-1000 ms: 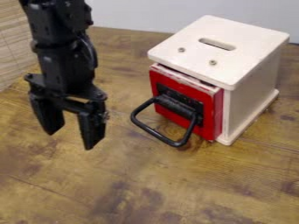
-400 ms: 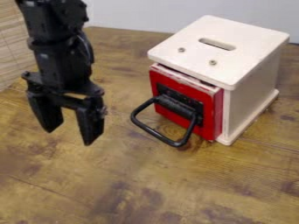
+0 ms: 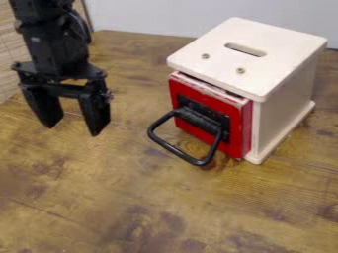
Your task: Close the drawer
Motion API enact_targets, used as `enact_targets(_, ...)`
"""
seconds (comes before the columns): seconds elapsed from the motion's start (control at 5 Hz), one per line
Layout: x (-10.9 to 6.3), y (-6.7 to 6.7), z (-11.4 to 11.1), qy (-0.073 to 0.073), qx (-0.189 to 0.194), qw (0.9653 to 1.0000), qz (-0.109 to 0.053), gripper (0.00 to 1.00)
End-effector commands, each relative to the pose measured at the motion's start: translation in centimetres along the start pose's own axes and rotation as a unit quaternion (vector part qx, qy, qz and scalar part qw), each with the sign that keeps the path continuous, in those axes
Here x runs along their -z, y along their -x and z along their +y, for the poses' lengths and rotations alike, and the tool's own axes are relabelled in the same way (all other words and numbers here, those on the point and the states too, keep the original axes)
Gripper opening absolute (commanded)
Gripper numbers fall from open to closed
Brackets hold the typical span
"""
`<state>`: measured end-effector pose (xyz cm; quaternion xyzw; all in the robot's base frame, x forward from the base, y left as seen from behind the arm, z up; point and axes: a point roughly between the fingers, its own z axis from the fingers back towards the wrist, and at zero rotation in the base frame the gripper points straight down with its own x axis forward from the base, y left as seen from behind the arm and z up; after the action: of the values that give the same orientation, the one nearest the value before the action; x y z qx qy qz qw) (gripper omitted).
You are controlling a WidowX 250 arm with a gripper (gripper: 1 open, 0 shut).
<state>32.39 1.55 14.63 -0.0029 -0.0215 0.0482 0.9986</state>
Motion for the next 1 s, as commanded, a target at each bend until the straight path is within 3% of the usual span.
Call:
enact_targets(0.0, -0.8, -1.9, 1.0, -0.008, -0.012, 0.9992, -0.038, 1.0)
enact_targets(0.4, -0.2, -3.8, 2.0, -0.012, -0.039, 0.9976, -0.056, 1.0)
enact_targets(0.8, 0.2, -4.3, 2.3, -0.012, -0.046, 0.9972, -0.059, 1.0)
